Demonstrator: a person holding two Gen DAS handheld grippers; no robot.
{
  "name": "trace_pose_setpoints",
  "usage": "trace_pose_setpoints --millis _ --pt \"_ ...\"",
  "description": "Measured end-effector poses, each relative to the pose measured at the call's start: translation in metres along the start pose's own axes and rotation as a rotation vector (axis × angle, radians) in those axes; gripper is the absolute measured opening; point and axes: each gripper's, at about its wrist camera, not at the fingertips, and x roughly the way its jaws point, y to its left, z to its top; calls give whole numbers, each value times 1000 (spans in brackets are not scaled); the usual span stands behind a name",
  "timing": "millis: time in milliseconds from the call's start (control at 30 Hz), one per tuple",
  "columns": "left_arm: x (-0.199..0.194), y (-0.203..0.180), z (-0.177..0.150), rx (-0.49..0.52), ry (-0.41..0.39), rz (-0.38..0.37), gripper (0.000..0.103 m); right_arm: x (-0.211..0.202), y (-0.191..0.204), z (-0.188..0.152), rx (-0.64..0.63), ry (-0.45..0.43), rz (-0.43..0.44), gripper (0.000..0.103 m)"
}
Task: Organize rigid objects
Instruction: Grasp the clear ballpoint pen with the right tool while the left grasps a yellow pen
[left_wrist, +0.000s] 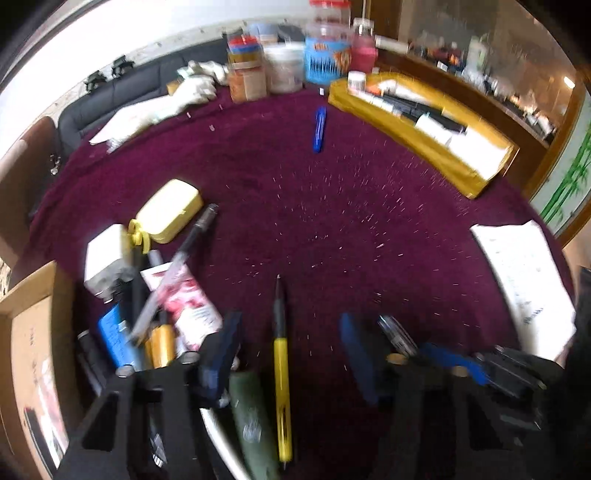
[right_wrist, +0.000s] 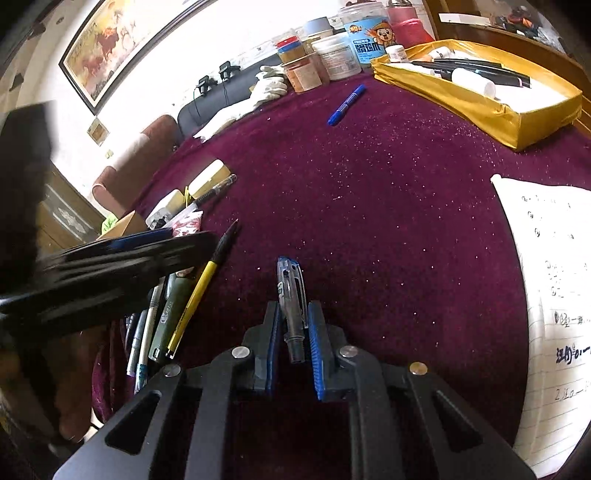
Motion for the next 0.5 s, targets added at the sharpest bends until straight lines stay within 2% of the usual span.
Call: trace_pose_setpoints --millis 67,100,200,400,500 --pt "16 -1 2 -10 48 19 41 -1 -3 0 18 1 18 15" --pt "21 -2 0 -9 64 19 31 -1 -5 0 27 3 30 15" --pt "17 -6 -9 -17 45 17 9 0 -9 2 50 8 61 15" --pt "7 -7 -30 -86 -16 18 11 1 -19 5 99 22 121 15" --pt "7 -17 -30 -70 -18 69 9 1 -19 5 88 30 120 15"
